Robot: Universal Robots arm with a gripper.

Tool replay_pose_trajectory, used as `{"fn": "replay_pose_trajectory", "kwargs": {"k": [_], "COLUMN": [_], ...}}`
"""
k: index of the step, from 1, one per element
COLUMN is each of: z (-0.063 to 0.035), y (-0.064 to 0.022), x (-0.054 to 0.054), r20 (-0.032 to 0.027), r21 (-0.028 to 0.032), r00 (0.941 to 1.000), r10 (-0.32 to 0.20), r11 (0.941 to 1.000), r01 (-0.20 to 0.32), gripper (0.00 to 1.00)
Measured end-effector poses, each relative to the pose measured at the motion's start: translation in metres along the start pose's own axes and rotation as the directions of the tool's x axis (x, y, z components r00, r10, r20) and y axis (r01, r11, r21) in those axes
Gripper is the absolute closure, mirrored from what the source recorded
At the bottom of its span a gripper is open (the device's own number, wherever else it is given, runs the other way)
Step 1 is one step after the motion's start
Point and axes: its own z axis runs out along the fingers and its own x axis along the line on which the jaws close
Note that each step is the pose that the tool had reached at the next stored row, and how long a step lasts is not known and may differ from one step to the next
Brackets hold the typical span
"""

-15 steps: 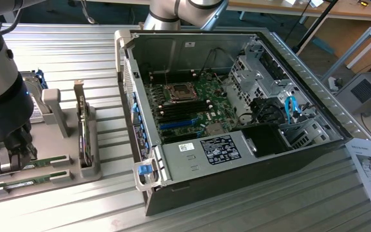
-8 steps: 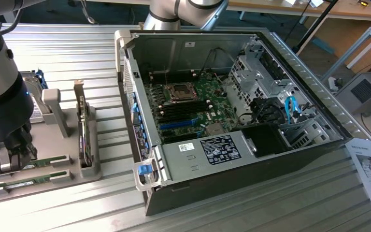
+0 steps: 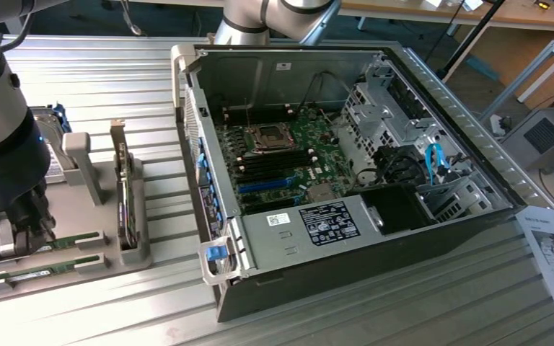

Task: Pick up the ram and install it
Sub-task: 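Pick up the ram and move it above insertion slot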

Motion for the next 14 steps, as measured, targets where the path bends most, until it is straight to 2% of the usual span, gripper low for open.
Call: {"fn": "replay_pose_trajectory", "kwargs": {"k": [14], "z": [0.0233], "y": [-0.0003], "x": [0.004], "r20": [-0.0001], "r21": [-0.0001], "r00": [1.0000], "r10": [-0.001], "r11": [1.0000], "r01": [0.001], "gripper": [0.76]}}
